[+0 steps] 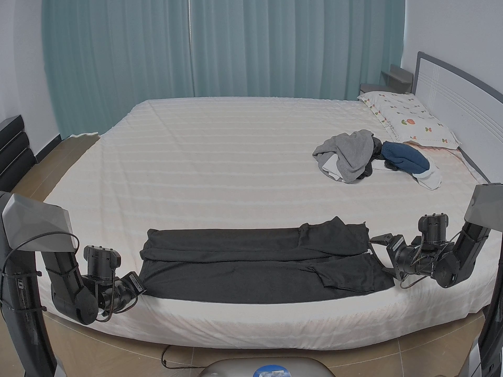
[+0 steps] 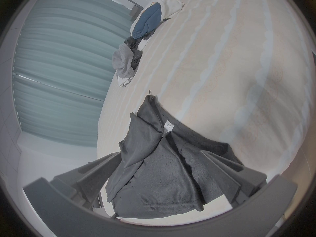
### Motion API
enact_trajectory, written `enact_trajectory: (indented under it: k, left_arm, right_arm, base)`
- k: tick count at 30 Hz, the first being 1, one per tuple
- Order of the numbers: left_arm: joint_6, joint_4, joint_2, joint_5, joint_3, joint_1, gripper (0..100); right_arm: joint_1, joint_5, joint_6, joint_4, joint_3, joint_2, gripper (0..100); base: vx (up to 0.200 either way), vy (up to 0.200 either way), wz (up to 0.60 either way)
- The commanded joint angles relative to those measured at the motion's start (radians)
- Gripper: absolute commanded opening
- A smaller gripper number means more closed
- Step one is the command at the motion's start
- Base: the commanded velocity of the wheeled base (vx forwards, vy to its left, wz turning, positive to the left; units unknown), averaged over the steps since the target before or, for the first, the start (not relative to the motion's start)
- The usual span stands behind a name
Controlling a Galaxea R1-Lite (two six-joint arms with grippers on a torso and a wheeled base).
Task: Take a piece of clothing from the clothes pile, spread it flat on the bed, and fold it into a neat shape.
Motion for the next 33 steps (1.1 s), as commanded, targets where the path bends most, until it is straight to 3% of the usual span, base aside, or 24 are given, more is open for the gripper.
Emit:
enact_trajectory:
  k: [1,4,5,18,22,26,30,33]
  left_arm:
    - [0.0,-0.001,-0.004,0.001,0.004,0.005,0]
    - [0.002,-0.001,-0.005,0.0,0.009,0.01,0]
    - [0.002,-0.001,-0.009,0.0,0.012,0.01,100]
    - [-0.018,-0.006,-0.153,-0.039,-0.026,0.083,100]
    - [-0.055,0.023,-0.167,-0.095,-0.123,0.066,100]
    - [-0.07,0.224,-0.117,-0.12,-0.333,0.051,100]
    - [-0.069,0.307,-0.002,-0.124,-0.474,0.048,100]
    - [-0.066,0.332,0.03,-0.124,-0.487,0.028,100]
  right_arm:
    - [0.007,0.0,0.0,0.0,0.005,-0.002,100]
    - [0.009,-0.004,0.0,-0.002,0.009,-0.002,100]
    - [0.009,-0.006,-0.002,-0.002,0.009,-0.002,100]
    - [0.016,-0.026,-0.017,0.005,0.015,-0.043,100]
    - [0.029,-0.026,-0.016,0.005,0.018,-0.043,100]
    - [0.038,-0.027,-0.017,0.003,0.033,-0.057,100]
    - [0.045,-0.027,-0.017,0.003,0.038,-0.057,100]
    - [0.045,-0.027,-0.019,0.003,0.038,-0.057,100]
  base:
    - [0.0,0.0,0.0]
    - [0.0,0.0,0.0]
    - [0.0,0.0,0.0]
    - [0.0,0.0,0.0]
    - [0.0,0.0,0.0]
    - [0.0,0.0,0.0]
    - [0.0,0.0,0.0]
    - [0.0,0.0,0.0]
